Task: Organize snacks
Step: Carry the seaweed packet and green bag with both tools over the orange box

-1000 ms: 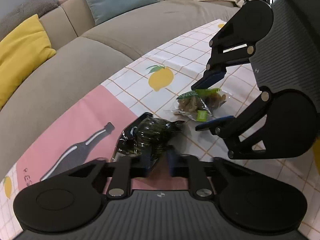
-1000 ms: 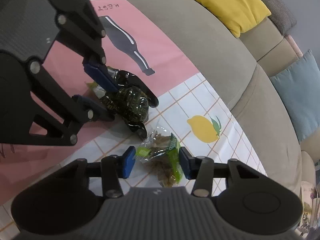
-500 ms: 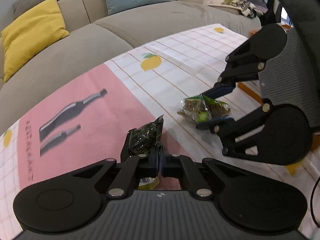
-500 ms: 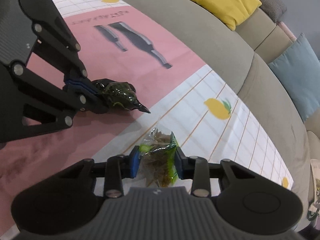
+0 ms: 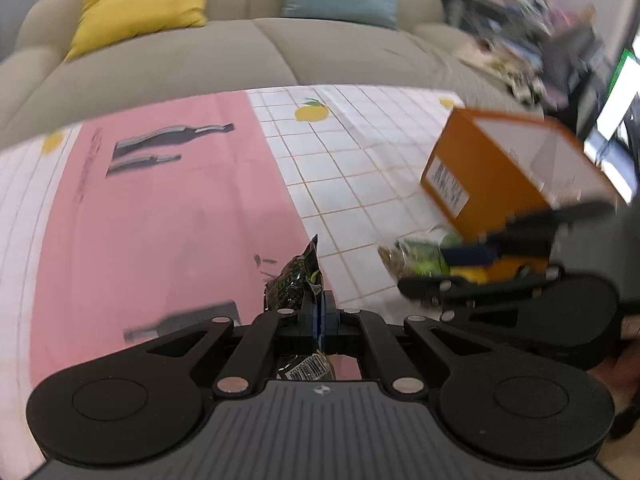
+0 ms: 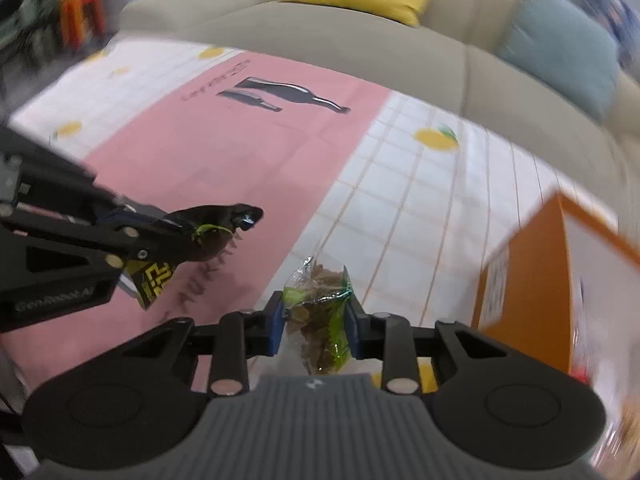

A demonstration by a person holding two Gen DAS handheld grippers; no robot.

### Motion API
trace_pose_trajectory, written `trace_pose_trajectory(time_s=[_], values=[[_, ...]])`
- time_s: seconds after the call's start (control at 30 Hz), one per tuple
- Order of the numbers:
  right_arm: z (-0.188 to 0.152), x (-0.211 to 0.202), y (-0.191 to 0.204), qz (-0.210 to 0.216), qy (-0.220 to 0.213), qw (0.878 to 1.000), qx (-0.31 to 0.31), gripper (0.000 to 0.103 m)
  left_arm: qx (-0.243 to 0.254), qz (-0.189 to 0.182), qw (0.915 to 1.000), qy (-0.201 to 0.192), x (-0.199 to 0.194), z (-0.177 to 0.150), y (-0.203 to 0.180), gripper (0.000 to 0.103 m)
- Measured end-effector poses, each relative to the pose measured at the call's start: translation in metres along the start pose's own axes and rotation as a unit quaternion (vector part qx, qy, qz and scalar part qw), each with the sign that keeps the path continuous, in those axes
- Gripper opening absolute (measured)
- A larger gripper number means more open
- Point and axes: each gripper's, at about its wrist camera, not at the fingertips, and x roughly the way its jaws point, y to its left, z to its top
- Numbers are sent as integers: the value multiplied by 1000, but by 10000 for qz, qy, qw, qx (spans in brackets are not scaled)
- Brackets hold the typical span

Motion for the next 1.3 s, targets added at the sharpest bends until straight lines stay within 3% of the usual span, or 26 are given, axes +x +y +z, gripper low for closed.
trace_pose_trajectory(time_s=[0.2,0.43,0.93,1.3], values=[[-20,-34,-12,298,-184,9936,1073,27,-307,-24,9995,-37,-21,0,-11,1],[-32,-83,-25,388,-555,9829,1715,26,-292,-146,9991,-266,-50,1,-38,1],[-54,-193,-80,436,-1675,9556,2386,26,61,-677,9944,-808,-89,51,-118,1],[-56,-226,-177,-232,-1697,9585,2279,26,784,-1321,9851,-771,-46,116,-207,1]])
